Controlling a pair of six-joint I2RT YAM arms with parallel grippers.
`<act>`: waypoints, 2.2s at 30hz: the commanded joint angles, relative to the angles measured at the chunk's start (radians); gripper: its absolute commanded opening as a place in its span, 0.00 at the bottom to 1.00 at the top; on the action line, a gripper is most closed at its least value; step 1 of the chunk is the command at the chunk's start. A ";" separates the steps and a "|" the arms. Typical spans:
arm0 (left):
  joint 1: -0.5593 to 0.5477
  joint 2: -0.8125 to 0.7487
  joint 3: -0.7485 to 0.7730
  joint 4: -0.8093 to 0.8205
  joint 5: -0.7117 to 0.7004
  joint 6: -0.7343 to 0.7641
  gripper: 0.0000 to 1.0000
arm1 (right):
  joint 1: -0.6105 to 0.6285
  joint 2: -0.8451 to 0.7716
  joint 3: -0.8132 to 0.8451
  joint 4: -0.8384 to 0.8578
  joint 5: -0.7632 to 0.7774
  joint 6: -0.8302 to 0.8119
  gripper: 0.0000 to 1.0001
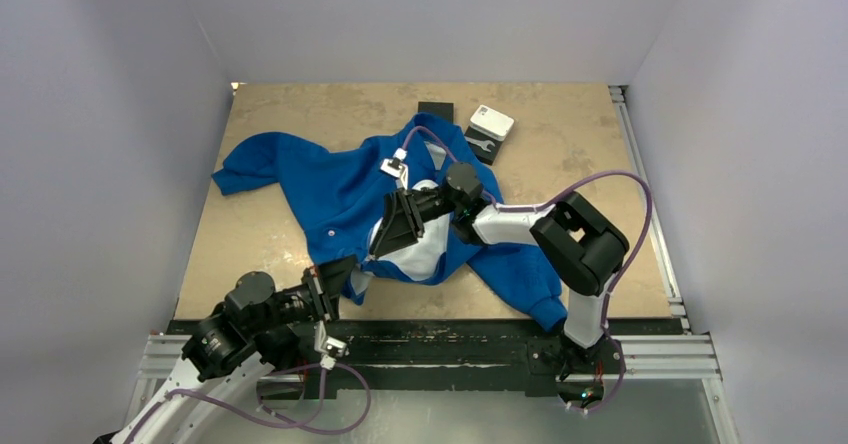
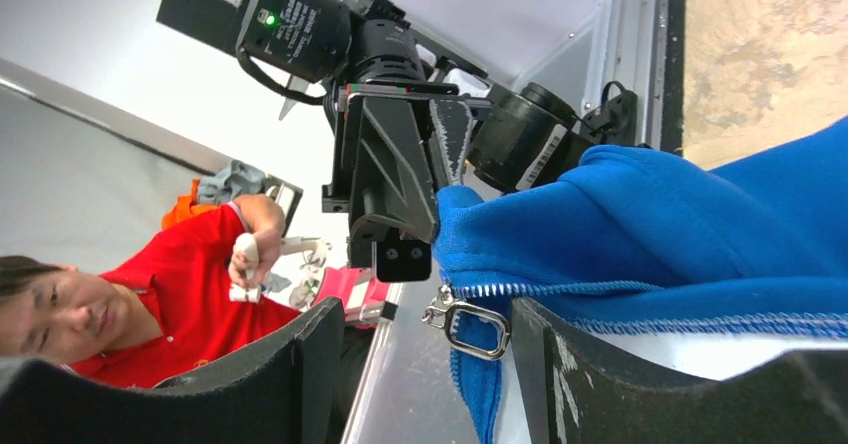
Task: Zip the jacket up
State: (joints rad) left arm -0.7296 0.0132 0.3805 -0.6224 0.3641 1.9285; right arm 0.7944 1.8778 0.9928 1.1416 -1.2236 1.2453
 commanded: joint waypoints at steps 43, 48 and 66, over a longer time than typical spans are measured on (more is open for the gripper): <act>-0.002 0.015 0.039 0.056 0.040 0.037 0.00 | 0.029 -0.130 0.203 -1.052 0.457 -0.830 0.27; -0.003 0.020 0.051 0.047 0.035 0.038 0.00 | 0.051 -0.140 0.188 -1.017 0.412 -0.833 0.36; -0.003 0.023 0.039 0.044 0.039 0.050 0.00 | 0.049 -0.201 0.099 -0.865 0.263 -0.756 0.46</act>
State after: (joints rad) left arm -0.7296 0.0265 0.3885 -0.6193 0.3862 1.9575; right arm 0.8440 1.7115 1.1042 0.1410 -0.9096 0.4305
